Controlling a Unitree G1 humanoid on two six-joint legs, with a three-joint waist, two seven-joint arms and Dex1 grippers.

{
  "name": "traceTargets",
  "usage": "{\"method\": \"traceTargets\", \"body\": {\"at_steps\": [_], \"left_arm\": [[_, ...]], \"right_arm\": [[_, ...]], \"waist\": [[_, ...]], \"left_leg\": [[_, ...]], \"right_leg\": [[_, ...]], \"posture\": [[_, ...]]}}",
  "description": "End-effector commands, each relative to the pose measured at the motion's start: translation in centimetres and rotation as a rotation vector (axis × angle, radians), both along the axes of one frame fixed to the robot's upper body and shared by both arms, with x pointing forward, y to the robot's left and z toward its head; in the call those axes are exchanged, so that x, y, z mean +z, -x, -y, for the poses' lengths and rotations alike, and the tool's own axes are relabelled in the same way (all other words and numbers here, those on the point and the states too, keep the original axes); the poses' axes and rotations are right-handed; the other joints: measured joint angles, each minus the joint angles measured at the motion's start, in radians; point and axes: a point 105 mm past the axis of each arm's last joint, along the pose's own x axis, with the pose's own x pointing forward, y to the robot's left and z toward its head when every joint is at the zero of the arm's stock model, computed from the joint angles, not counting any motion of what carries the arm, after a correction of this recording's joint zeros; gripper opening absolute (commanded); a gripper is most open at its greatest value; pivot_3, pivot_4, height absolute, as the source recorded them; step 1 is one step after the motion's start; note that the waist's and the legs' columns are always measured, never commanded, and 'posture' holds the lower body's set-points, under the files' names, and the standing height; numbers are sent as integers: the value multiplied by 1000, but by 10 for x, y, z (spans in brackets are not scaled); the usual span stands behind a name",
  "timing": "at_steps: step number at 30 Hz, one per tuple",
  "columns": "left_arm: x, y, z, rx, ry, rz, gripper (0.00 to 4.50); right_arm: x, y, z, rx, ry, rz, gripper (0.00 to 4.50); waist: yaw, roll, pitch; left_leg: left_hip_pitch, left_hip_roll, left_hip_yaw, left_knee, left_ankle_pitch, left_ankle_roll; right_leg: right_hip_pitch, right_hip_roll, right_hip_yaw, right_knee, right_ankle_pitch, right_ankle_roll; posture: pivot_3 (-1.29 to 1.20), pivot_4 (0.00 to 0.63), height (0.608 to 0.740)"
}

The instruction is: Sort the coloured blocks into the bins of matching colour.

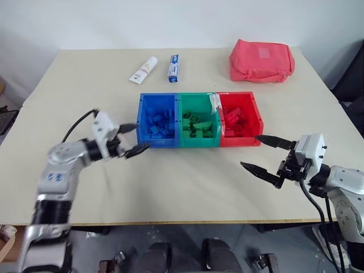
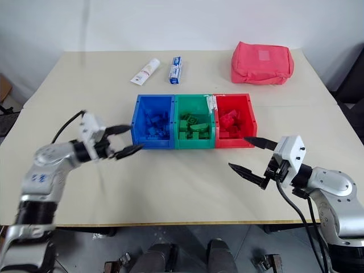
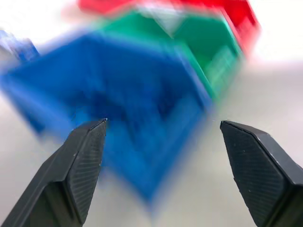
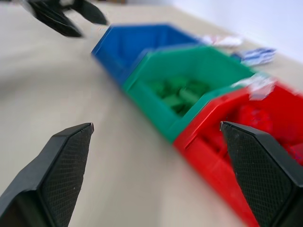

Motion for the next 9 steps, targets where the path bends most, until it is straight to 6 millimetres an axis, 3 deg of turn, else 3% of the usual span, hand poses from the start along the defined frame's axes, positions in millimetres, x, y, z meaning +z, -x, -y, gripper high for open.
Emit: {"method": "traceTargets", "body": {"at_steps": [1,9], "left_arm": [[1,24,-21,-39,-105,23,4042],[-1,23,-18,34,-47,64,4042]], "right_arm": [[2,-3,-3,48,30,28,4500],[-6,-10,-3,42,21,15,4500]], "waist": [[1,0,0],[31,1,0]], "left_leg": [[0,0,0,0,0,0],[0,-2,-3,1,-1,2]], "right_leg": [[0,0,0,0,0,0],[3,-3,1,-2,0,0]], "posture": [[0,150,740],[0,150,740]]}}
